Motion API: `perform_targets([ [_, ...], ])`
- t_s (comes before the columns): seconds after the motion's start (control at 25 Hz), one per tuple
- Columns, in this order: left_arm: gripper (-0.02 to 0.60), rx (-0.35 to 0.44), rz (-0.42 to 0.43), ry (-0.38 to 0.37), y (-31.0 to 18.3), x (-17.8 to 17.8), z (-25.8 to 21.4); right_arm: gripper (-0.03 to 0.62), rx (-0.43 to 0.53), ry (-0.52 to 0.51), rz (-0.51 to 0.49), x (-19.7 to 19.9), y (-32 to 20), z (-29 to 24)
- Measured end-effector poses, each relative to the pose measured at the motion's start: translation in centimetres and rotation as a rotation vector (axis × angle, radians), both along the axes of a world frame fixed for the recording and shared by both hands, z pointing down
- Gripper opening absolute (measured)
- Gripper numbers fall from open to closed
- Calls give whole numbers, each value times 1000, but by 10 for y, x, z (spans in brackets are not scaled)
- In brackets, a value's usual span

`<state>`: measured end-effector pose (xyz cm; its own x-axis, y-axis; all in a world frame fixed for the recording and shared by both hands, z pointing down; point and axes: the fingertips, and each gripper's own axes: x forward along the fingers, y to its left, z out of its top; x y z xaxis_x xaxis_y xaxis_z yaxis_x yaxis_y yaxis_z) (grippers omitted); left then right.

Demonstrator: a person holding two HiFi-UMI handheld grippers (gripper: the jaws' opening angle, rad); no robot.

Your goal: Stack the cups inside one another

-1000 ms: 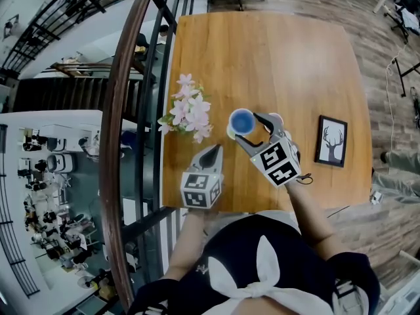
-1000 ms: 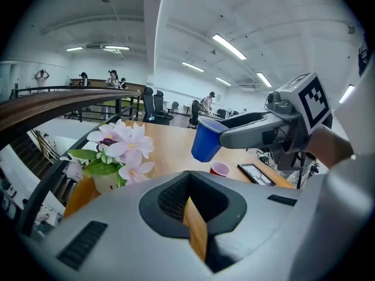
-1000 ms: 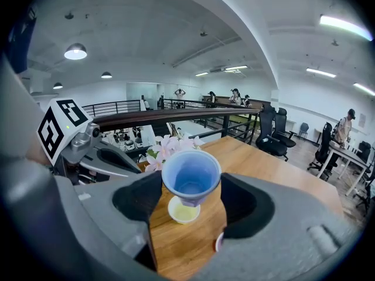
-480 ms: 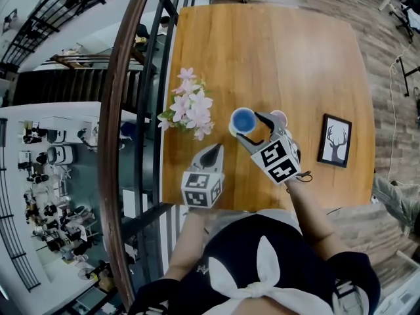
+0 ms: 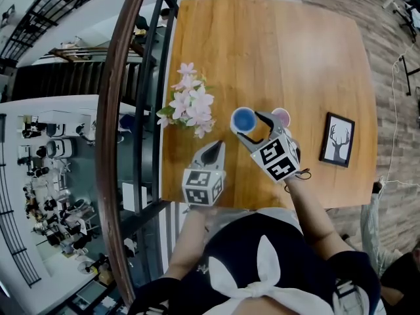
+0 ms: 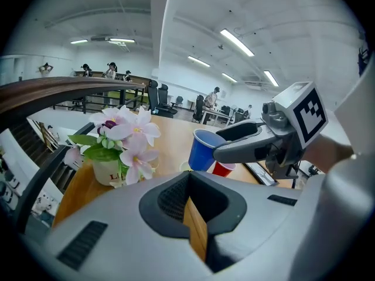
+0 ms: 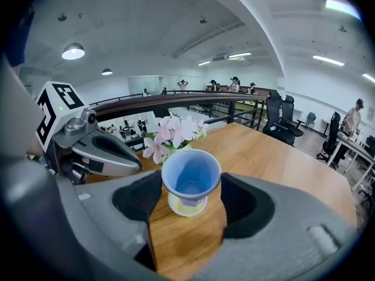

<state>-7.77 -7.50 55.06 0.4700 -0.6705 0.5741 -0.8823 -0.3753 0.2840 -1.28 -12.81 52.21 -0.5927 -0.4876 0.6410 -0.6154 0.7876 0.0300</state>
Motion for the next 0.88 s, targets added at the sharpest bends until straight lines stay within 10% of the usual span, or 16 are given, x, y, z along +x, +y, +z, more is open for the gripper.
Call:
perform_targets([
  [0.88, 17, -25, 7, 3, -8, -5, 12, 316, -74, 42, -27, -10, -1, 39],
])
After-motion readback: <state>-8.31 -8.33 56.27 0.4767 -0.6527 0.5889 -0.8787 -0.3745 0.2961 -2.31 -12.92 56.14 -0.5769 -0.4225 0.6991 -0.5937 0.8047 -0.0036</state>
